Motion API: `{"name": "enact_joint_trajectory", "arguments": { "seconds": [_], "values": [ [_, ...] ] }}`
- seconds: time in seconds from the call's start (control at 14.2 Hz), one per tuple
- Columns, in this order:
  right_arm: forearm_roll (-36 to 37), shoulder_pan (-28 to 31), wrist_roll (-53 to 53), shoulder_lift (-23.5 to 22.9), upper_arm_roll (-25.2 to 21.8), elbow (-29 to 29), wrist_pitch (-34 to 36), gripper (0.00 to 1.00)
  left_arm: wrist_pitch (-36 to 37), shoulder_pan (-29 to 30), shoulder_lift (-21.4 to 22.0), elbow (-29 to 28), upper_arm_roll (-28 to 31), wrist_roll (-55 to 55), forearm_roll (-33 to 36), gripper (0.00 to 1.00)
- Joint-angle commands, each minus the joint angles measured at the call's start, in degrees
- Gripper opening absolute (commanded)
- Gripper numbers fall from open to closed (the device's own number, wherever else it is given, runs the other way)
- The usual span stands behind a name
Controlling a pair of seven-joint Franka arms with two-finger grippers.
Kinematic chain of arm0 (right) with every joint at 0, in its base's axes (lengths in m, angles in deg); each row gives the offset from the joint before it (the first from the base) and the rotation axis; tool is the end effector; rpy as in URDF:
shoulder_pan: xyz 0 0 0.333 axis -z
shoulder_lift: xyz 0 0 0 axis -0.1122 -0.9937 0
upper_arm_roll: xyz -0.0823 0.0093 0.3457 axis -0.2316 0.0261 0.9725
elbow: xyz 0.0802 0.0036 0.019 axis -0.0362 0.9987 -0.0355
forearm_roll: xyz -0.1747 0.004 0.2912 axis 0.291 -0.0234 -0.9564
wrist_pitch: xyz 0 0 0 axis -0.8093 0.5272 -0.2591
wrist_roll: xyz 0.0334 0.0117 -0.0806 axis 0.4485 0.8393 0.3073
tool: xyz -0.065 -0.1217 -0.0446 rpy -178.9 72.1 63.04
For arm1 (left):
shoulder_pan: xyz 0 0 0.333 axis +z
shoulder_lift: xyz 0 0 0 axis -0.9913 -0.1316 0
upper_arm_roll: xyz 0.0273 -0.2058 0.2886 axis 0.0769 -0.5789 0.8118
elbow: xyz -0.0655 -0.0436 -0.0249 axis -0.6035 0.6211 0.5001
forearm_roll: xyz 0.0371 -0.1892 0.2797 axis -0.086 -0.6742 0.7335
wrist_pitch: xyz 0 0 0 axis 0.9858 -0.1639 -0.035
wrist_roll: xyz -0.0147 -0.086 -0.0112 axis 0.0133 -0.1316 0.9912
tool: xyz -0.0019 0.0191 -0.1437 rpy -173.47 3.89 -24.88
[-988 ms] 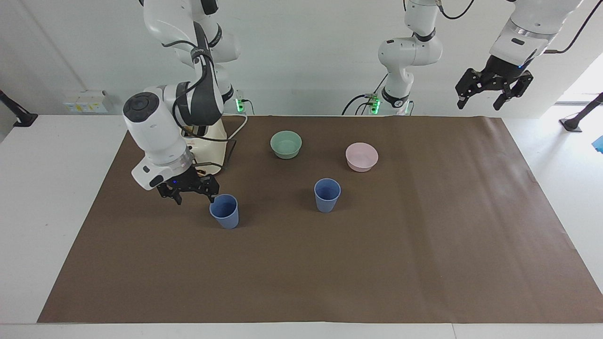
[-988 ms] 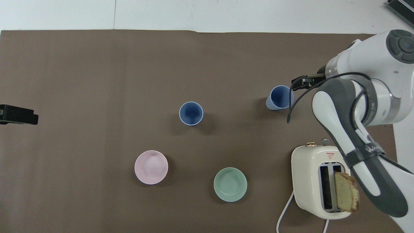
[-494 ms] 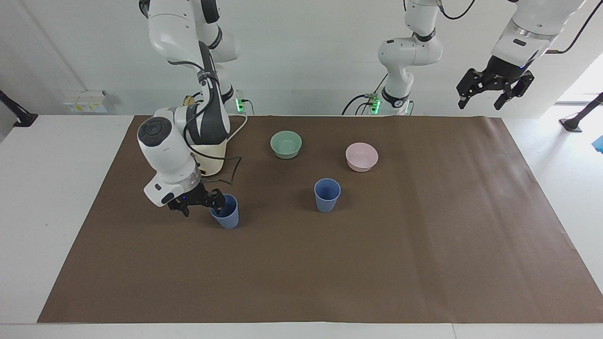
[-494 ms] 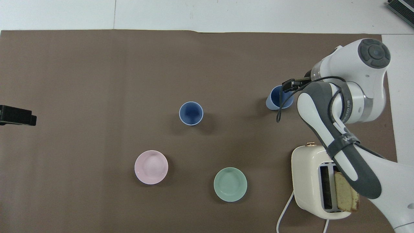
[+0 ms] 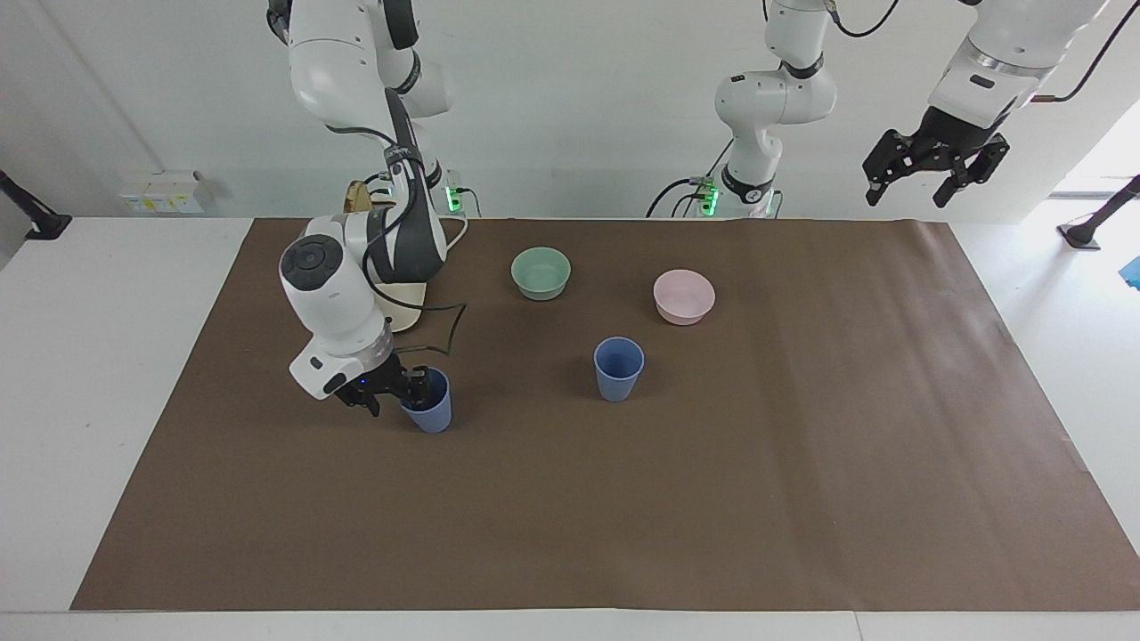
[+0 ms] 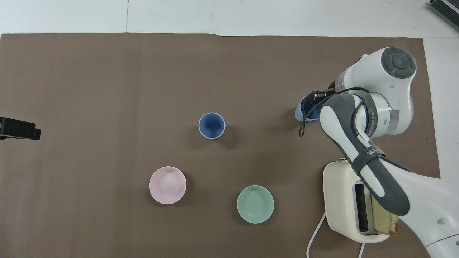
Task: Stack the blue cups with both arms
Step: 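Reach the right gripper to the other blue cup and grasp it, then carry the blue cup with the right gripper over the placed cup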
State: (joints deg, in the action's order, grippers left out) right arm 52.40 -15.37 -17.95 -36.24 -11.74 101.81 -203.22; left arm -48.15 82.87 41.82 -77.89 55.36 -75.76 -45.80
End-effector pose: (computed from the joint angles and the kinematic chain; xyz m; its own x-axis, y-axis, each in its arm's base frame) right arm 0.6291 0.0732 0.3893 0.9978 0.0462 0.0470 0.0476 -0.9984 -0.0292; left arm 0.4497 -0.0302 0.6695 0.9969 -0.0792 0.0015 -0.0792 -0.9967 0.0175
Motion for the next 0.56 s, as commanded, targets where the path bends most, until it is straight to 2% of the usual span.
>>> {"name": "enact_joint_trajectory", "arguments": {
  "seconds": [0.0, 0.28, 0.49],
  "values": [
    [-0.8, 0.1, 1.3, 0.4, 0.0, 0.9, -0.8, 0.0, 1.2, 0.5, -0.1, 0.6, -0.3, -0.6, 0.3, 1.0],
    [-0.8, -0.5, 1.2, 0.5, 0.1, -0.1, -0.6, 0.0, 1.8, 0.5, 0.0, 0.5, -0.3, -0.3, 0.3, 1.0],
    [-1.3, -0.9, -1.9, 0.8, 1.9, -4.6, 3.6, 0.0, 1.8, 0.5, 0.0, 0.6, -0.2, -0.2, 0.3, 1.0]
  ]
}}
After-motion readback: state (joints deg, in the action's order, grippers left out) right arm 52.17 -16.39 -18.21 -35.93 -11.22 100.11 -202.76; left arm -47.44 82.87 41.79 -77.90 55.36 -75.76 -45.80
